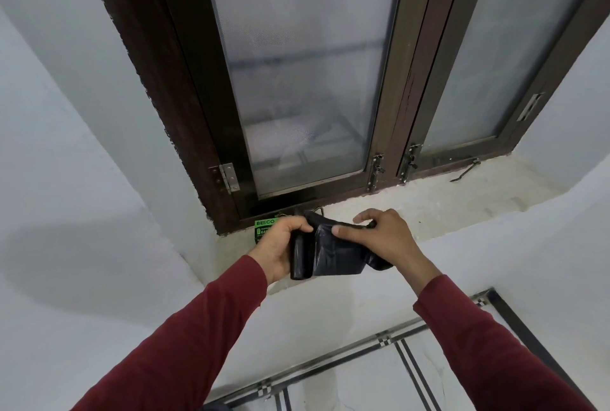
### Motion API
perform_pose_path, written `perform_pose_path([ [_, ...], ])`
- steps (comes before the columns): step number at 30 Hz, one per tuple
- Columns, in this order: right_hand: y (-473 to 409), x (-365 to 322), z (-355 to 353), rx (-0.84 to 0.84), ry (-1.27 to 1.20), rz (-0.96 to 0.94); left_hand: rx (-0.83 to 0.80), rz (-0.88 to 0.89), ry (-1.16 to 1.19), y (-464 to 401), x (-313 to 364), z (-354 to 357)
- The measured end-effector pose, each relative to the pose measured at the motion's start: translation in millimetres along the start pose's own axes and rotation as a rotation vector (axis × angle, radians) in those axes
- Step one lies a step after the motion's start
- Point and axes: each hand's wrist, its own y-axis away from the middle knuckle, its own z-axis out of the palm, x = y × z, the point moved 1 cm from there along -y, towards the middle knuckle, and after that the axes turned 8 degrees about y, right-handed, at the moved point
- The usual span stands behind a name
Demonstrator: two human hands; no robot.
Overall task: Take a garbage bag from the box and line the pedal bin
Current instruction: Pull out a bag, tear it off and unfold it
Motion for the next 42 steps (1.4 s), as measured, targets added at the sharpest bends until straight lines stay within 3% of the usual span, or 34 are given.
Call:
perform_pose_path([
  [2,-1.2,3.1,4.7,0.03,0.101,-0.063,0.009,-0.001,-0.011,0.1,0.1,-0.9],
  [6,-1.4,7.4,4.4,0.031,0.063,-0.052,0.001,0.017,-0.01,-3.1,-3.1,-4.1],
  [10,-1.0,9.9,0.6,-0.037,-0.191,0.101,0.01,0.017,-0.044,-0.1,-3.3,-0.6],
  [15,6.9,-1.7,3.0,-0.144,-0.348,-0.027,-0.014,0.0,-0.079,0.0,-2.5,2.7],
  [20,4.3,-0.1,3.8,-0.081,-0.327,0.071,0.008,0.036,-0.051,-1.2,-2.6,3.5],
  [25,4.6,3.7,5.1,0.003,-0.227,-0.031,-0.024,0.039,0.054,2.9,-1.9,9.9],
  [31,4.2,5.9,5.6,-0.074,-0.355,-0.059,0.03,0.015,0.029,-2.9,-3.2,6.1],
  [35,2.6,6.1,7.0,-0.08,-0.31,0.003,-0.016,0.075,0.017,-2.4,-3.3,3.8],
  [42,8.2,-1.5,5.2,0.085,-0.252,0.113,0.006,0.032,0.008,0.0,-3.3,-0.2],
])
